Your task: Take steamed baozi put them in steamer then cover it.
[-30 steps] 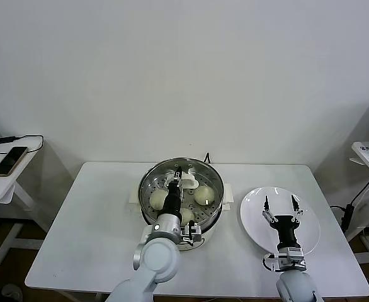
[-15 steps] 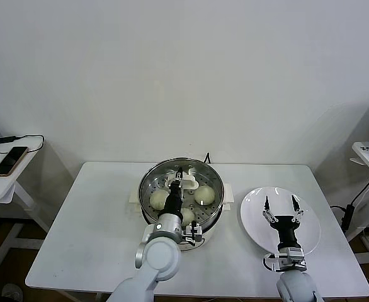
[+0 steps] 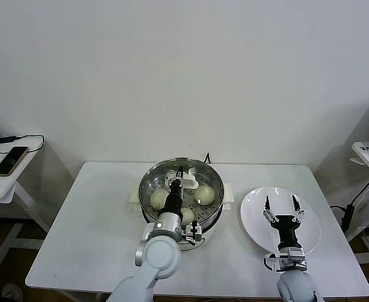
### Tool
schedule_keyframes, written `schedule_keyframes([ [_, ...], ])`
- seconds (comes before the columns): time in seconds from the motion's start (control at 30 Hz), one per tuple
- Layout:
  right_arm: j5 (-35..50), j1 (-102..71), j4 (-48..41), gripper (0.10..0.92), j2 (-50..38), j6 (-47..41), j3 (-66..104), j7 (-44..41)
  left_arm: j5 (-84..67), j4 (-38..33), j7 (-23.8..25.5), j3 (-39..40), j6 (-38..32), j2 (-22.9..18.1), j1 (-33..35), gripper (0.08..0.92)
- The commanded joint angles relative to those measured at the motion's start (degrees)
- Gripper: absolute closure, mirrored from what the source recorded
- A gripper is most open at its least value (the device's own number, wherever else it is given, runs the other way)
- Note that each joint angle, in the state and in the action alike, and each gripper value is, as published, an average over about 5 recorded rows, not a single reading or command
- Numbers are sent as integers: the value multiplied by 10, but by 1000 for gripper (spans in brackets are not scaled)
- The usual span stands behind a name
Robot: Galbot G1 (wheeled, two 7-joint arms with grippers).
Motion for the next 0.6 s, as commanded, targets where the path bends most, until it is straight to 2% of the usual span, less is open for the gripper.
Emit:
schedule_keyframes([
  [0.03,0,-1,1,203,0,0,0,-1,1,-2,6,-3,-5,0,2,801],
  [0.17,0,-1,0,203,1,0,0,-2,-7,-9,2,-5,-4,0,2,731],
  [0.33,0,-2,0,203,2,0,0,-3,-21,-31,-4,-5,-2,5,6,583],
  [0.6,0,1,1,203,1,0,-2,-3,-71,-119,-3,1,4,40,46,342],
])
